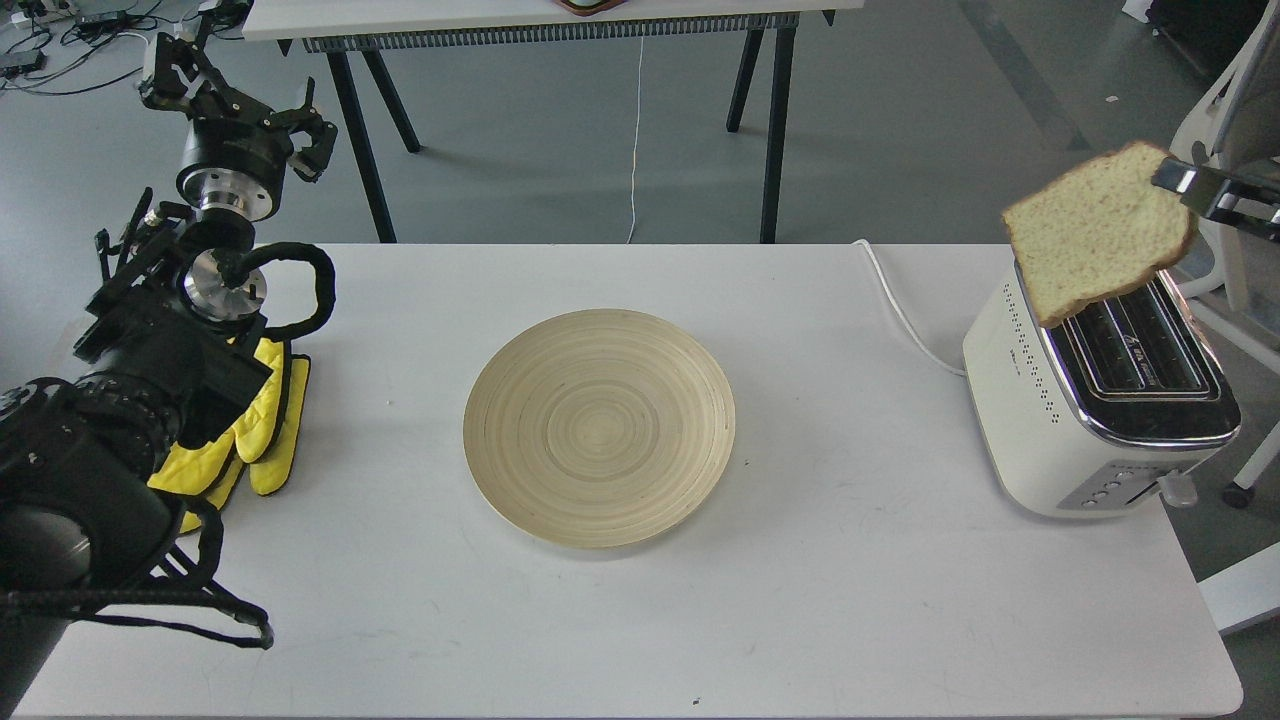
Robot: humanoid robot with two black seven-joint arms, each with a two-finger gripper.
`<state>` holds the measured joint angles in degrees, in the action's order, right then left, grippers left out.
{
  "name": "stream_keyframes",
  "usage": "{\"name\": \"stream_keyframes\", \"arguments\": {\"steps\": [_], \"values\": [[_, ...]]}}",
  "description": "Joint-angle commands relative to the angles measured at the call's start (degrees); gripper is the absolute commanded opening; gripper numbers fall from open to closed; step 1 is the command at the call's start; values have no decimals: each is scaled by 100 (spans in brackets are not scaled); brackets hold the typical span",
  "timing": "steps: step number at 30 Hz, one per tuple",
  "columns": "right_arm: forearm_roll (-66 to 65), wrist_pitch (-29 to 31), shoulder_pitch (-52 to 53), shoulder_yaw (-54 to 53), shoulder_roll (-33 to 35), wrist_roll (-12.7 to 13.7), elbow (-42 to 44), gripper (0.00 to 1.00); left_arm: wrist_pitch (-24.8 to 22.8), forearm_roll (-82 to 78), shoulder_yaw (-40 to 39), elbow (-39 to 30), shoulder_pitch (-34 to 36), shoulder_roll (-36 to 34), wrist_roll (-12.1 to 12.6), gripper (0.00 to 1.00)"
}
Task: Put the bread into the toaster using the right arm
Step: 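Position the bread slice upright above the toaster slot, then lower the bread into the slot and release it from the right gripper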
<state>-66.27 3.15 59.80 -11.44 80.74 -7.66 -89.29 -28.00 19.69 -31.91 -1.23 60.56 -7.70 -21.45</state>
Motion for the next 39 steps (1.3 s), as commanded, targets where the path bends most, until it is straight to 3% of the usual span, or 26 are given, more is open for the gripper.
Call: {"name": "stream_keyframes", "arguments": {"steps": [1,9,16,21,35,37,38,39], "values": [[-114,256,49,10,512,-8,-36,4,0,0,0,0,0,6,1,100],[-431,265,-56,414,540,71,69,4,0,0,0,0,0,6,1,100],[-439,195,-65,582,110,98,254,5,0,0,0,0,0,14,1,100],[-439,45,-65,591,-181,265,439,5,0,0,0,0,0,14,1,100],[-439,-42,-109,854,-356,282,685,8,0,0,0,0,0,14,1,100],[-439,-174,-109,986,-480,282,746,15,0,0,0,0,-9,32,1,100],[-431,-244,-109,1021,-515,282,764,25,0,0,0,0,-9,32,1,100],[-396,-323,-109,1047,-550,282,764,41,0,0,0,0,-9,32,1,100]]}}
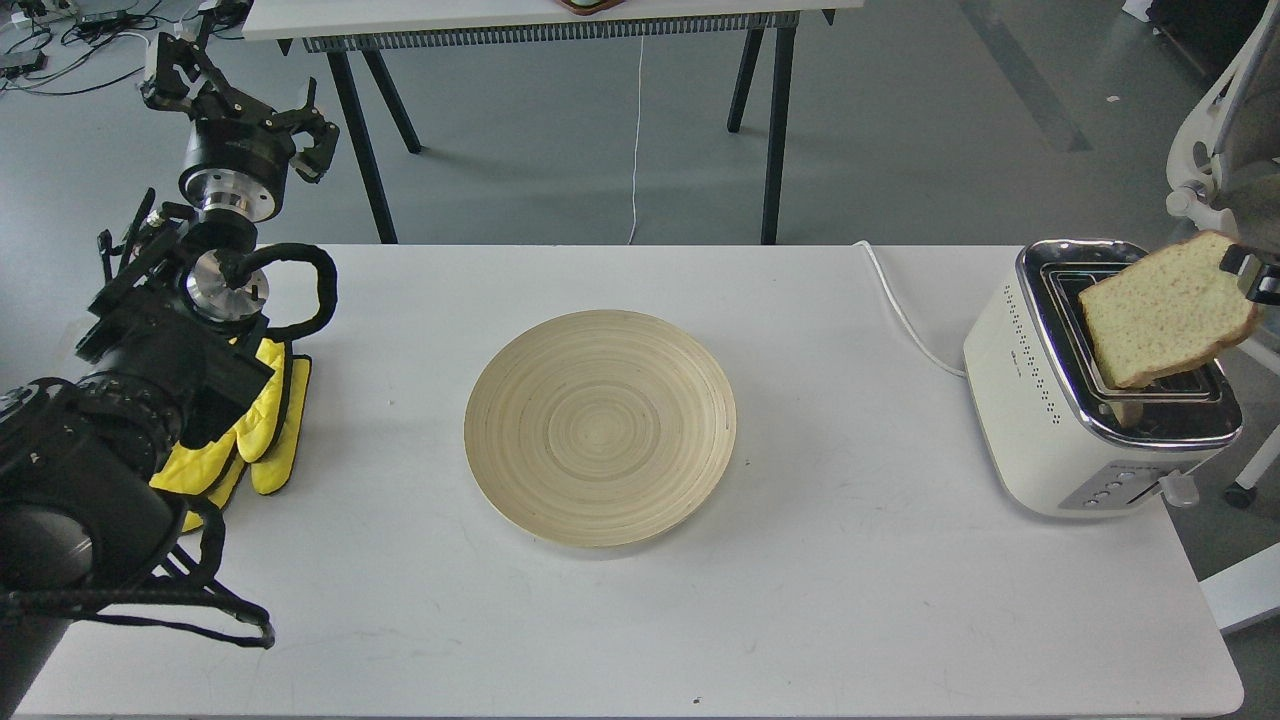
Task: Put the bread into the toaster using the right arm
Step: 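Lower the bread into the slot and release it from the right gripper, then raise the right gripper away from the toaster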
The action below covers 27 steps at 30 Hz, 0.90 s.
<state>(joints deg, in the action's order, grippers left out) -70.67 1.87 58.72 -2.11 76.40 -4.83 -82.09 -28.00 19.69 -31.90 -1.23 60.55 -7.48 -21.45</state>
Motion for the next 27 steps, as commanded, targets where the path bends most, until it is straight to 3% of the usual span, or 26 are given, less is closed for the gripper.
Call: {"name": "stream_keyframes", "arguments": {"steps": [1,2,4,9,16,23,27], "values": [[79,-256,-1,115,-143,-9,35,52,0,0,-1,0,-8,10,0,100],[97,-283,-1,80,-160,-17,26,63,0,0,-1,0,-8,10,0,100],[106,-336,8,1,-248,-44,17,96,0,0,-1,0,-8,10,0,100],[850,-398,8,-544,-477,-70,43,98,0,0,-1,0,-8,10,0,100],[3635,-486,-1,-1616,-1416,-70,315,100,0,0,0,0,1,-7,9,100],[4586,-503,-9,-2714,-2997,-272,1281,100,0,0,8,0,1,-7,18,100],[5816,-468,-27,-3382,-4096,-273,2142,100,0,0,8,0,1,-16,27,100]]}}
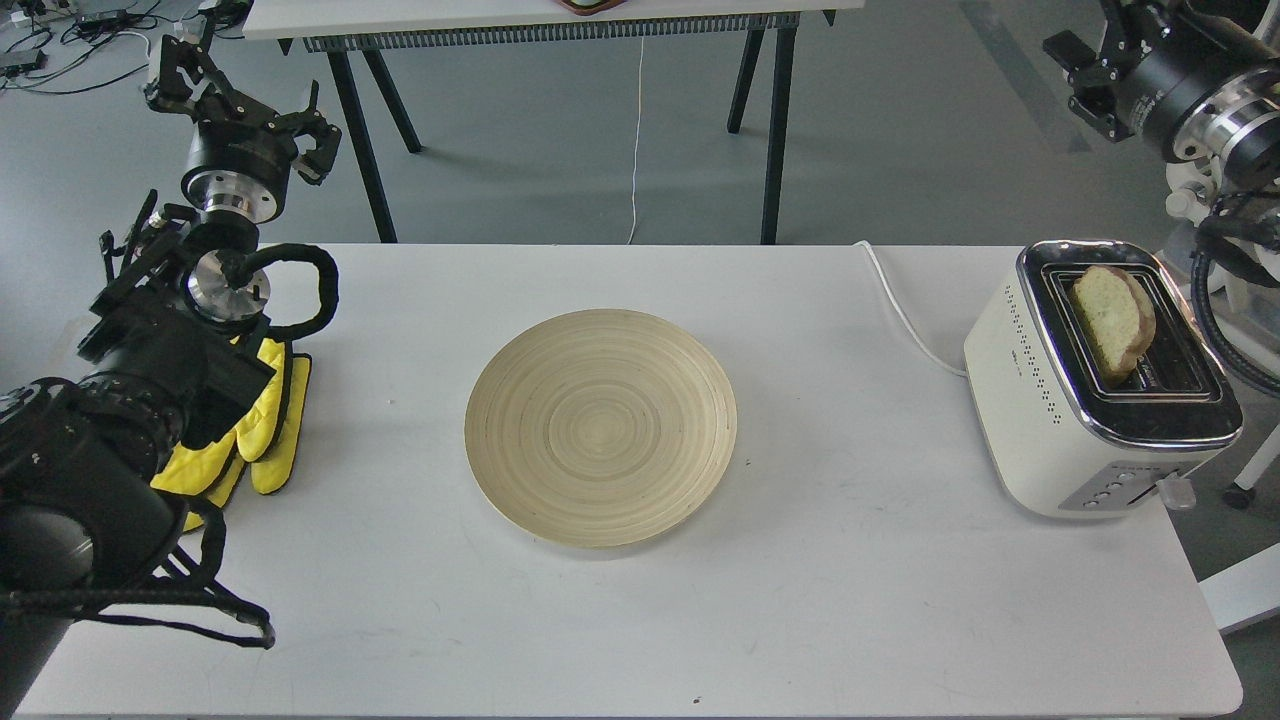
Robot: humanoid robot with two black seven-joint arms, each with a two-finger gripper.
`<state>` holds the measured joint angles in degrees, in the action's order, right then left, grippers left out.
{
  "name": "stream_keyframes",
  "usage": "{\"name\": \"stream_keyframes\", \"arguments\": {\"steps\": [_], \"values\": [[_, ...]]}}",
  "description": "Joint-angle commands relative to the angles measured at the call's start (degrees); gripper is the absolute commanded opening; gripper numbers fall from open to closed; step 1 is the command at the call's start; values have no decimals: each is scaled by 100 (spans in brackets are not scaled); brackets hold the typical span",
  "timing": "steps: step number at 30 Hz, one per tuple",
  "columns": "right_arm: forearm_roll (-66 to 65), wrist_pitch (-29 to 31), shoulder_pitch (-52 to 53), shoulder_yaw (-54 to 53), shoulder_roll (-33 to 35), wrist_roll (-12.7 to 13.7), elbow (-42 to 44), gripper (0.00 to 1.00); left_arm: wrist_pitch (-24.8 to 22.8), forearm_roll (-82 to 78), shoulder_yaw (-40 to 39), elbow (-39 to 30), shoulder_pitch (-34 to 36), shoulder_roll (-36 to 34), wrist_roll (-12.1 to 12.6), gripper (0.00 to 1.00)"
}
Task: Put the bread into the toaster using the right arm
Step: 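Raise the right gripper away from the toaster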
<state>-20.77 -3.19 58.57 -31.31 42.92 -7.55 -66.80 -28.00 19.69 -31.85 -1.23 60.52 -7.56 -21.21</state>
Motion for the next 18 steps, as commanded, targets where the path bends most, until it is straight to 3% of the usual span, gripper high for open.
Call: {"name": "stream_keyframes", "arguments": {"steps": [1,4,7,11,18], "values": [[1151,64,-13,-647,-993,8,920,100,0,0,3,0,4,-8,3,100],[1846,326,-100,-1104,-1469,34,1615,100,0,0,3,0,4,-8,3,100],[2427,1151,-390,-1569,-1891,-9,2406,100,0,0,3,0,-5,-8,3,100],[2508,1680,-478,-2177,-2515,8,3365,100,0,0,3,0,4,-8,11,100],[2490,2050,-496,-2152,-2666,-19,3639,100,0,0,3,0,4,-8,20,100]]}}
